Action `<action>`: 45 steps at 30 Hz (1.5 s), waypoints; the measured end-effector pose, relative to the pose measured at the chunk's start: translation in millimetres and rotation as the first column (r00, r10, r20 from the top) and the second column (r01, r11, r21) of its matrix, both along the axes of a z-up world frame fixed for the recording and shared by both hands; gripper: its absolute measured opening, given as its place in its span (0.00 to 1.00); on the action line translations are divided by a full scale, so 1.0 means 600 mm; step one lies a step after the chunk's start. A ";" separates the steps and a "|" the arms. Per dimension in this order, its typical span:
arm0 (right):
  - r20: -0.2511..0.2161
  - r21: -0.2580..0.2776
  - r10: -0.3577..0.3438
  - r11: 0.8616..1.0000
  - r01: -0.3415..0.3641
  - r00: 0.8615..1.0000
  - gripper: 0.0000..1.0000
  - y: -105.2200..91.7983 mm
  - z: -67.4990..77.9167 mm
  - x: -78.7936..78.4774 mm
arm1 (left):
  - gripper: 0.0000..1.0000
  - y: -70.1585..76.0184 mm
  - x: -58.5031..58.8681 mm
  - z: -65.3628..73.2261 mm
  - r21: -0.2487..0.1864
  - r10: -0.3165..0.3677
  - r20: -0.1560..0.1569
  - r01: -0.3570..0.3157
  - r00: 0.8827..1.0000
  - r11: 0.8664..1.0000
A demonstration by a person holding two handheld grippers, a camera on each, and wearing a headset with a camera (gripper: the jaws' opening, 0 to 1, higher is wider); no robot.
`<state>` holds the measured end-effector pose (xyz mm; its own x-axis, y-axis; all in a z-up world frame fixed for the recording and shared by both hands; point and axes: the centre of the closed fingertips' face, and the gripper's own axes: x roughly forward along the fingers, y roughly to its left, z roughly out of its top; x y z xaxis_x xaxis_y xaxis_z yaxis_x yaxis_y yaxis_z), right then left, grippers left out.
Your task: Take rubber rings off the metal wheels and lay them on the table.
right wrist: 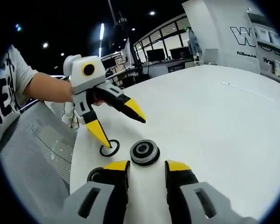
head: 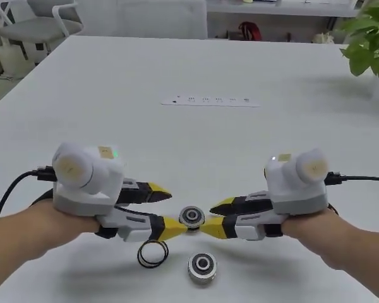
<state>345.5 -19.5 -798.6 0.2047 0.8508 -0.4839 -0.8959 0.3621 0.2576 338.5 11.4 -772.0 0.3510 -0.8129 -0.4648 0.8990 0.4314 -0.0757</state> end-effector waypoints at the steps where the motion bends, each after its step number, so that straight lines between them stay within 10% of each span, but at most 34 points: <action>1: 0.001 0.000 0.000 1.000 0.000 1.000 0.27 0.000 0.000 0.000 | 0.43 -0.002 0.002 -0.001 -0.004 0.000 -0.006 0.000 1.000 1.000; 23: -0.006 0.007 0.006 1.000 -0.006 1.000 0.26 -0.001 -0.004 -0.007 | 0.26 -0.029 0.007 -0.029 0.038 -0.021 -0.029 0.023 0.999 0.999; 45: 0.020 0.004 0.002 1.000 -0.002 1.000 0.27 0.011 -0.002 -0.007 | 0.14 -0.036 0.014 -0.034 0.093 -0.016 0.048 0.012 0.999 0.996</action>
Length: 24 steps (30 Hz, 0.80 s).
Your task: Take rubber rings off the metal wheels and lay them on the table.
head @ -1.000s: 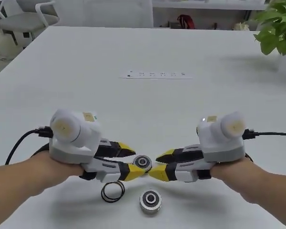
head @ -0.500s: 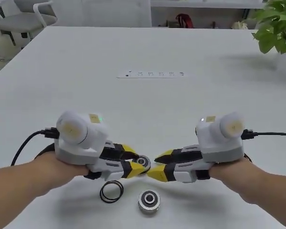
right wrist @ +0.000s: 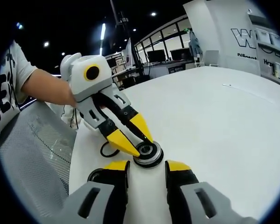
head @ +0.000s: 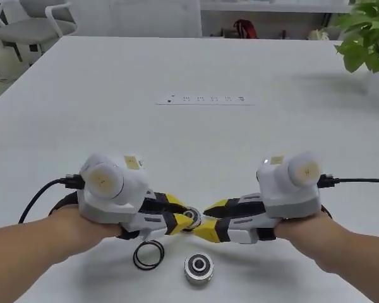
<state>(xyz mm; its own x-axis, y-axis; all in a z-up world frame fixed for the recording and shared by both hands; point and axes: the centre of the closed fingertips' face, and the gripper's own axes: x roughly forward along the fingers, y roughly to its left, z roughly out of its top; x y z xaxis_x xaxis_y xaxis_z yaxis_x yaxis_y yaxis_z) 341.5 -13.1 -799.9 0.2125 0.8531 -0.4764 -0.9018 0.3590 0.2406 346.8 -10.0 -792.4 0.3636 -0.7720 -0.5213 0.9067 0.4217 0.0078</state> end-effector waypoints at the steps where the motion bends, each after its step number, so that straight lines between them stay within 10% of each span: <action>1: 0.003 0.000 0.000 1.000 0.000 1.000 0.27 0.001 0.000 0.001 | 0.13 0.000 0.000 0.000 0.001 0.001 0.001 -0.001 1.000 1.000; 24: 0.125 -0.082 0.028 0.996 -0.018 0.992 0.25 0.020 -0.008 0.006 | 0.13 0.000 -0.001 0.001 0.001 0.017 -0.002 -0.017 1.000 1.000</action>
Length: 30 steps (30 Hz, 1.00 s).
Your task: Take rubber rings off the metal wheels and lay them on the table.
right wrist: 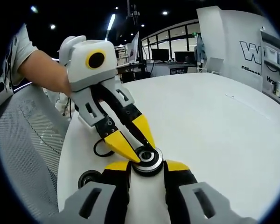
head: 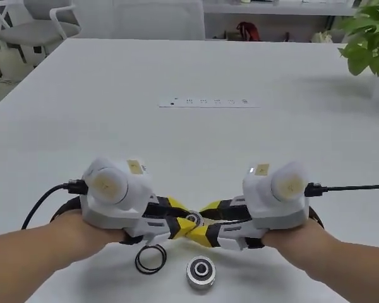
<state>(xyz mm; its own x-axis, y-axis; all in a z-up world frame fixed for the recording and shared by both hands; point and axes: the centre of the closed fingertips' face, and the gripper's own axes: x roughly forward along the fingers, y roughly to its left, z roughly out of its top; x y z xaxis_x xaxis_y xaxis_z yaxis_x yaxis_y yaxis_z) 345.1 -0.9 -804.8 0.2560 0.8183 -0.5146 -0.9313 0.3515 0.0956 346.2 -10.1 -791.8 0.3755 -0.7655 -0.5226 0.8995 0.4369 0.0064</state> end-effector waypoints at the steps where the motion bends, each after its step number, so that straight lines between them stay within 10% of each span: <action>1: -0.001 0.000 0.001 1.000 -0.001 1.000 0.24 -0.001 0.000 -0.001 | 0.13 0.000 0.000 0.000 0.000 0.000 0.000 0.000 1.000 1.000; 30: -0.073 0.007 -0.005 1.000 0.006 0.997 0.07 -0.026 -0.009 -0.005 | 0.13 0.001 0.000 0.000 -0.011 0.015 -0.002 -0.015 1.000 1.000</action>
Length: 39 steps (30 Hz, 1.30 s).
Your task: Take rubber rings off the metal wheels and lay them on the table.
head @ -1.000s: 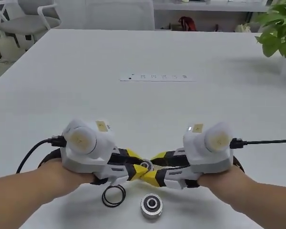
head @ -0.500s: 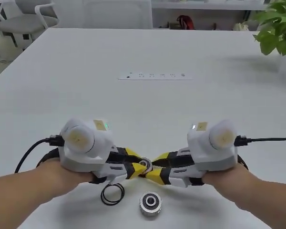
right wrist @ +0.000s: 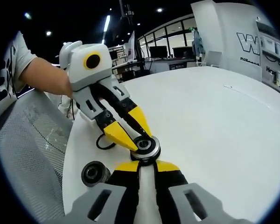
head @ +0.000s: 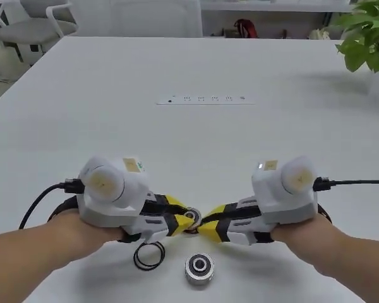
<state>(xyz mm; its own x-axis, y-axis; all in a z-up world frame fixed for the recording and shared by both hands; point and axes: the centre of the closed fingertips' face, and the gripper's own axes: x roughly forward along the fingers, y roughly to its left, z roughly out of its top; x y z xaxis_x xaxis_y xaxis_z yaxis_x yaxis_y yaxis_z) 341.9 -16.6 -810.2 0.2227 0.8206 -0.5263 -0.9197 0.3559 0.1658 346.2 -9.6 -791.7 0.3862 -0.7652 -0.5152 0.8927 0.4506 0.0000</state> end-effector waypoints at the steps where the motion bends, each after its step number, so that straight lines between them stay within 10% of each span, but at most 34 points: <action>1: 0.001 -0.002 0.000 1.000 0.000 1.000 0.07 0.000 0.000 0.000 | 0.13 0.000 0.000 0.000 0.000 0.000 -0.001 0.000 1.000 1.000; 19: 0.032 -0.044 -0.014 0.999 0.015 0.999 0.01 -0.003 0.001 0.001 | 0.12 0.001 -0.001 -0.001 0.011 0.000 0.009 0.000 1.000 1.000; 29: 0.164 -0.123 0.065 0.991 -0.045 0.984 0.03 0.001 0.004 0.001 | 0.12 0.002 -0.001 -0.001 0.012 -0.001 0.010 0.001 1.000 1.000; 39: 0.056 -0.075 0.014 0.997 -0.010 0.998 0.03 -0.004 0.001 0.008 | 0.12 0.002 -0.001 -0.001 0.010 0.004 0.005 -0.004 1.000 1.000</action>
